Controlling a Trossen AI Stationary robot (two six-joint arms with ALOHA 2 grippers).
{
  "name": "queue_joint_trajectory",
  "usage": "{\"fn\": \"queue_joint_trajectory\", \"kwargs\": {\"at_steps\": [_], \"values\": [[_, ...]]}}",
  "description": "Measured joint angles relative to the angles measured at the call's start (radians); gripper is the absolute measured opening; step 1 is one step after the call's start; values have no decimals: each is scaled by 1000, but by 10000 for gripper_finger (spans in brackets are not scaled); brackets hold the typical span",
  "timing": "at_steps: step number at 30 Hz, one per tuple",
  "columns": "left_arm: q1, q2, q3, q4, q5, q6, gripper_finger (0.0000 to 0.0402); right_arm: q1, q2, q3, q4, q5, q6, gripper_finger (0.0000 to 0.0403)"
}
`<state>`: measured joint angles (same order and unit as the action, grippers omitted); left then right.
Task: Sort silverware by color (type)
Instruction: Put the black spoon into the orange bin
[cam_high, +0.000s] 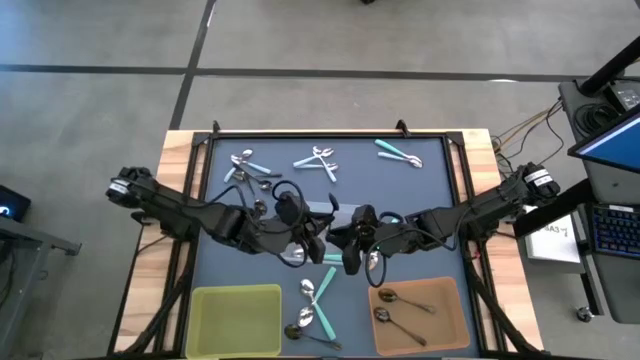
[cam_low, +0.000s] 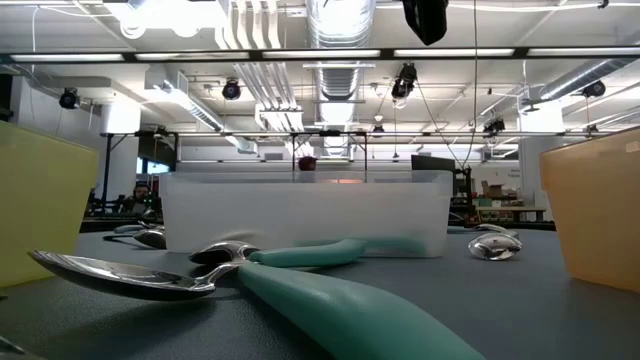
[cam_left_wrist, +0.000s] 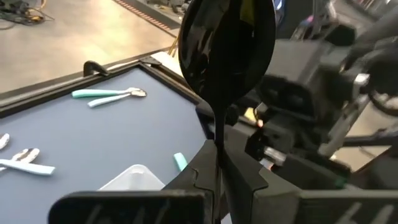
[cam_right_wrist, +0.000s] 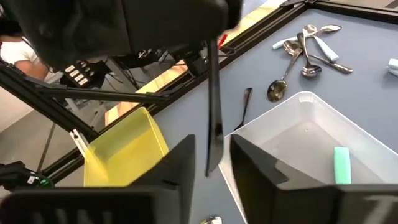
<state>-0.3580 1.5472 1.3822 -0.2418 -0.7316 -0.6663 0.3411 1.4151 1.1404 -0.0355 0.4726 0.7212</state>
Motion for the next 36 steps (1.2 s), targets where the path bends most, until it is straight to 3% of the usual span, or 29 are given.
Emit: {"fn": "queue_joint_trajectory", "kwargs": {"at_steps": [7,25,31,36], "values": [[1,12,-8,31,4,-7,0,-10,0,0,9,-2,-23,18],[1,14,-5,33,22,7,1,-27,-5,0,-21,-4,-29,9],[-2,-7,9,-32,12,63,28,-29,-49,0,-102,-2,-11,9],[-2,-11,44,-186,12,63,60,-23,-119,0,-217,-36,18,8]]}}
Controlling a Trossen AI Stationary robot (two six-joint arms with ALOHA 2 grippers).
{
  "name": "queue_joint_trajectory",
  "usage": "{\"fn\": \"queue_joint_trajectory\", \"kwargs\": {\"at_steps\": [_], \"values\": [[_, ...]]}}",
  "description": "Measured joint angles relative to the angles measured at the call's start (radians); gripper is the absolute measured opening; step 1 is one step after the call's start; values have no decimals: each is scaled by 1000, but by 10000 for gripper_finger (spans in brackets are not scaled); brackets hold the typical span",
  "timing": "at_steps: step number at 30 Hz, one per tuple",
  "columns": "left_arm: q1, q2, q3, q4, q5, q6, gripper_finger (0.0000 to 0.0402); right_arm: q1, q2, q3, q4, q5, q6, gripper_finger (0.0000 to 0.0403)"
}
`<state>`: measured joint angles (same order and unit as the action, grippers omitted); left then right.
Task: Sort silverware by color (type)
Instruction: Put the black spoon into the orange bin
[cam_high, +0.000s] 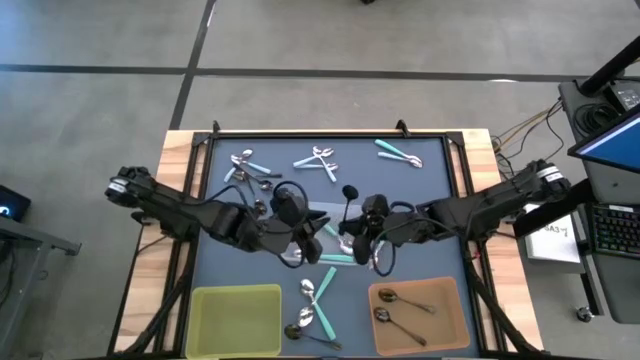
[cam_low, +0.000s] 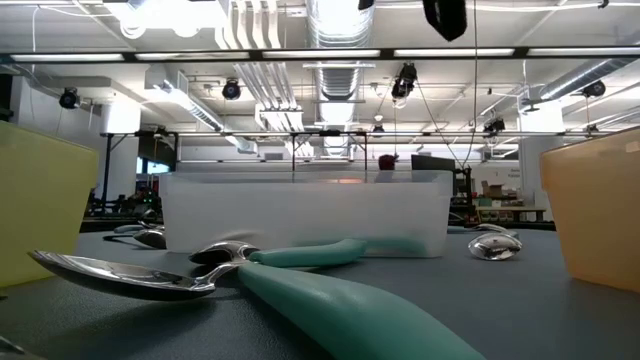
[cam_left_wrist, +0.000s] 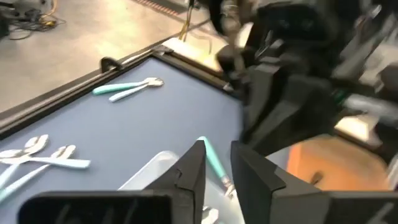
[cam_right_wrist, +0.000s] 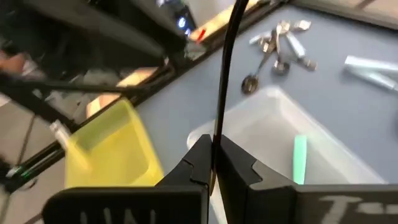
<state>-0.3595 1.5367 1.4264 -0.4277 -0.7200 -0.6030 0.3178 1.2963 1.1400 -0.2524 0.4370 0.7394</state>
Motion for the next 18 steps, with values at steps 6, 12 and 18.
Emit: {"fn": "queue_joint_trajectory", "kwargs": {"at_steps": [6,12,18], "values": [[-12,-11,95,-307,0,-27,85,66,-54,1,-274,-245,162,8],[-41,-12,198,-652,44,-100,87,237,-13,0,-532,-451,371,8],[-53,-13,251,-870,155,-151,87,393,82,0,-575,-593,396,8]]}}
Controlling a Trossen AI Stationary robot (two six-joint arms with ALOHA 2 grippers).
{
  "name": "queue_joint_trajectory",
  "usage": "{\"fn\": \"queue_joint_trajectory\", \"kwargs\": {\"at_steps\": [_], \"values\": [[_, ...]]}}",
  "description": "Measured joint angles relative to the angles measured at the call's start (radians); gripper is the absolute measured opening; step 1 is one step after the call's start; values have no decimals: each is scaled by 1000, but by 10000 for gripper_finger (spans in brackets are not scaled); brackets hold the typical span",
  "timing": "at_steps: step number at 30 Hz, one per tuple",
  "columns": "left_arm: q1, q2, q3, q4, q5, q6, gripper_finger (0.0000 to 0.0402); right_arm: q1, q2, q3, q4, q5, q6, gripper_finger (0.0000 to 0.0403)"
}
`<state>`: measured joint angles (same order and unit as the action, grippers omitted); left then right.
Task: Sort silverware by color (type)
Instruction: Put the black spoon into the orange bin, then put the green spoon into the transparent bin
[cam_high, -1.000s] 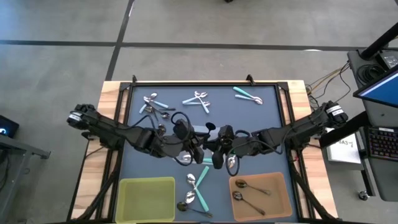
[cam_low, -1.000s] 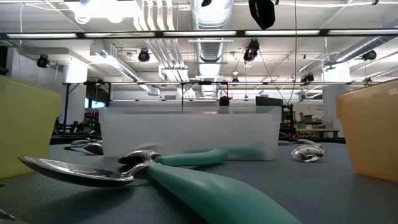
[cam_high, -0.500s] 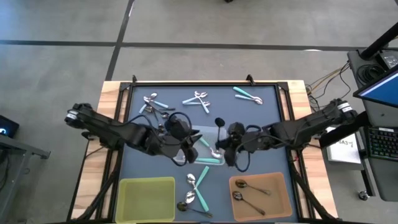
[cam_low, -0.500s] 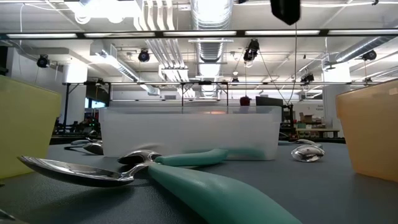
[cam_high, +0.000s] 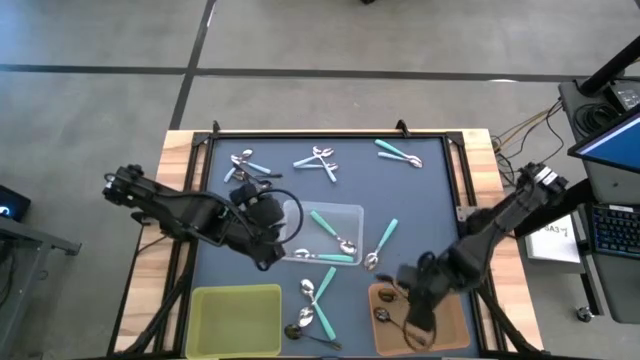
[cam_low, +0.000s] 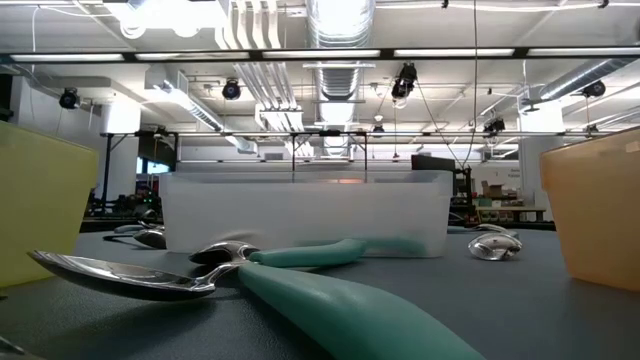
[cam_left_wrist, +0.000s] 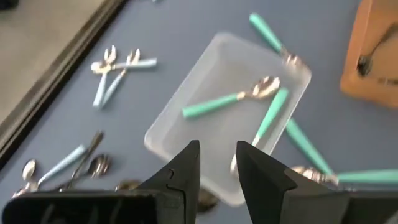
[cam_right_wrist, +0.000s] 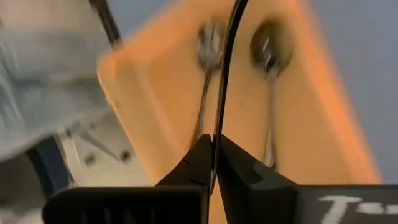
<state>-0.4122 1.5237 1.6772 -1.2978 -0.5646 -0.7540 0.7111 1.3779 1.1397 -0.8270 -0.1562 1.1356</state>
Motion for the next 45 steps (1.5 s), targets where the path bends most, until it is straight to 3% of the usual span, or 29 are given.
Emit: {"fn": "queue_joint_trajectory", "kwargs": {"at_steps": [8,16,20,26,30,33,45], "values": [[0,15,-16,-181,116,-18,87,67,130,-1,-6,-38,72,19],[5,0,-133,-217,166,81,87,68,135,-1,-6,-58,77,87],[8,-4,-253,-113,213,92,87,65,121,-1,-7,-53,70,123],[7,-4,-462,341,383,242,87,48,117,-1,-8,-53,77,144],[8,-4,-546,515,412,396,87,43,116,-1,-7,-53,113,143],[8,-4,-583,549,427,481,87,43,116,-1,-7,-53,122,138],[10,-4,-607,502,404,435,87,37,116,-1,-6,-53,166,129]]}}
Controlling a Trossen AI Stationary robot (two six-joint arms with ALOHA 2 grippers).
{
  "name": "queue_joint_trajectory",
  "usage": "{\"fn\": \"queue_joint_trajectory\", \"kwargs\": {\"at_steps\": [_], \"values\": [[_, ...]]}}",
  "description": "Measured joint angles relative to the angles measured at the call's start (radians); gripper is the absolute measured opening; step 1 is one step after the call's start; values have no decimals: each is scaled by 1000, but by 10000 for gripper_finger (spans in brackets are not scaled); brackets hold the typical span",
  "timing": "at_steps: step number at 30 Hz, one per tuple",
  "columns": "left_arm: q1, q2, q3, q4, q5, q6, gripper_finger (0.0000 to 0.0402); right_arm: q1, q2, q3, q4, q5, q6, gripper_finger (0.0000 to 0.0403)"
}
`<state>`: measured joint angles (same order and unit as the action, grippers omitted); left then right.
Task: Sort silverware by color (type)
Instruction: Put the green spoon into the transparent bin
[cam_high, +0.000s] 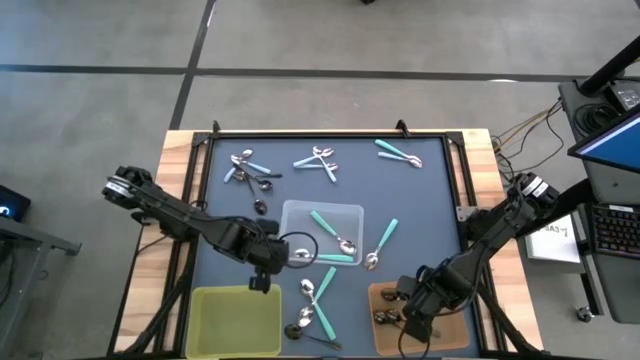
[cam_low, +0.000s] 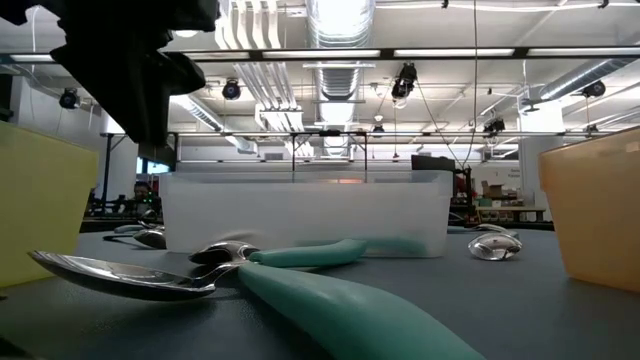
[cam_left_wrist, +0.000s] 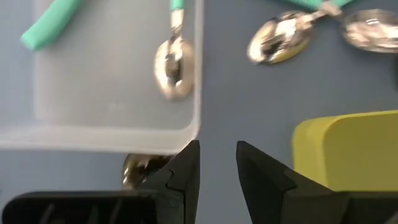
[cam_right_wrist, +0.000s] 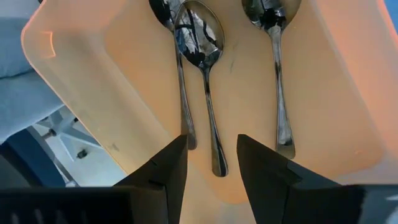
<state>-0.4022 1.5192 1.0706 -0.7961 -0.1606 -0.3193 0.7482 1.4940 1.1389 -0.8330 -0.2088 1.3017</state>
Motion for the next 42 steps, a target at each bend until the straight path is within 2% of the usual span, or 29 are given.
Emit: {"fn": "queue_joint_trajectory", "kwargs": {"at_steps": [5,16,20,25,30,33,36,39,42], "values": [[-18,-6,0,-50,-13,-103,87,-41,-2,0,4,0,3,127],[-157,-39,0,-27,19,-365,87,-134,-6,0,39,2,-196,123],[-219,-61,1,-9,-11,-493,87,-187,-6,0,166,13,-255,121],[-291,-77,37,-9,-111,-578,87,-232,0,0,321,119,-363,120],[-355,-80,83,-30,-225,-580,87,-258,43,0,413,211,-626,122],[-393,-80,101,-73,-243,-584,87,-264,90,0,549,260,-807,123],[-442,-83,114,-128,-248,-629,87,-263,154,0,731,255,-932,123],[-502,-95,127,-155,-264,-710,87,-262,212,6,869,254,-920,123],[-563,-100,130,-184,-288,-776,87,-275,264,54,846,258,-809,123]]}}
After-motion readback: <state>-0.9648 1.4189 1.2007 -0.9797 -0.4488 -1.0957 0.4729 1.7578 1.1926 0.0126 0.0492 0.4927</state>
